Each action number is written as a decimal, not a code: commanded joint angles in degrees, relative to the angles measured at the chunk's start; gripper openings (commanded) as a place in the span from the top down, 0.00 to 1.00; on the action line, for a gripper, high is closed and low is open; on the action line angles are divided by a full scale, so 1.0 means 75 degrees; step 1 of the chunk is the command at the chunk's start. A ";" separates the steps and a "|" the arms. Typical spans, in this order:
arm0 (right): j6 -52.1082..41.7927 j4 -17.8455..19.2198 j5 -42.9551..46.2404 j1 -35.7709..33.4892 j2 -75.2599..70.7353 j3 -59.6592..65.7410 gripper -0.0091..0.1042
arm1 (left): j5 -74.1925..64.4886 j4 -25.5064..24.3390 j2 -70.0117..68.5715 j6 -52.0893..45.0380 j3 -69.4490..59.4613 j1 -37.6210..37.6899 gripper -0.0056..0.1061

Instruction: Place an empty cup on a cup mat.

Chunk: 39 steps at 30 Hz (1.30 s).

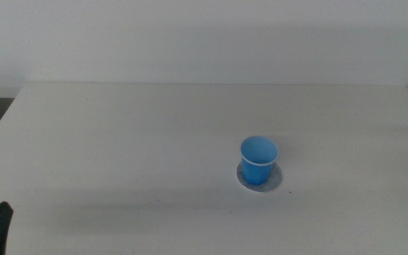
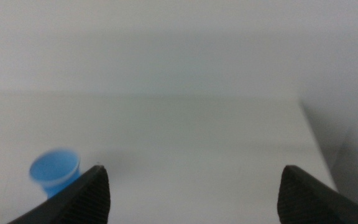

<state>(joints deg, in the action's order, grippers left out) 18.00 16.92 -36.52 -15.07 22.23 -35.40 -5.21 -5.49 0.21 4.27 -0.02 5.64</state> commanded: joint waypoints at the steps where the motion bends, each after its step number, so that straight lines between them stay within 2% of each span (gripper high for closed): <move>1: -0.0393 -0.0320 0.0089 0.0078 -0.0075 0.0316 0.11 | 0.0041 0.0052 -0.0028 0.0022 0.0003 0.0021 0.11; 4: -0.0497 -0.0629 0.0556 0.0353 -0.0107 0.0776 0.11 | 0.0041 0.0052 -0.0028 0.0022 0.0003 0.0021 0.11; 8: -0.1847 -0.1886 0.1412 0.0958 -0.0354 0.1556 0.11 | 0.0041 0.0052 -0.0028 0.0022 0.0003 0.0021 0.11; 11: -0.2474 -0.2298 0.1775 0.1358 -0.0724 0.2002 0.11 | 0.0041 0.0052 -0.0028 0.0022 0.0003 0.0021 0.11; 17: -0.2474 -0.1775 0.2155 0.1443 -0.1881 0.2651 0.11 | 0.0041 0.0052 -0.0028 0.0022 0.0003 0.0021 0.11; 22: -0.2400 -0.1759 0.2299 0.1443 -0.2964 0.3614 0.11 | 0.0041 0.0052 -0.0028 0.0022 0.0003 0.0021 0.11; 29: -0.2345 -0.1680 0.3033 0.1464 -0.2964 0.4720 0.11 | 0.0041 0.0052 -0.0028 0.0022 0.0003 0.0021 0.11; 30: -0.2345 -0.1680 0.3301 0.1464 -0.2964 0.4720 0.11 | 0.0041 0.0052 -0.0028 0.0022 0.0003 0.0021 0.11; 39: -0.2345 -0.1620 0.3294 0.1464 -0.2964 0.4720 0.12 | 0.0041 0.0052 -0.0028 0.0022 0.0003 0.0021 0.11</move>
<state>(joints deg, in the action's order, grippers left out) 0.55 4.15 -12.50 -4.57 0.29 -0.18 -5.21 -5.49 0.21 4.27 -0.02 5.64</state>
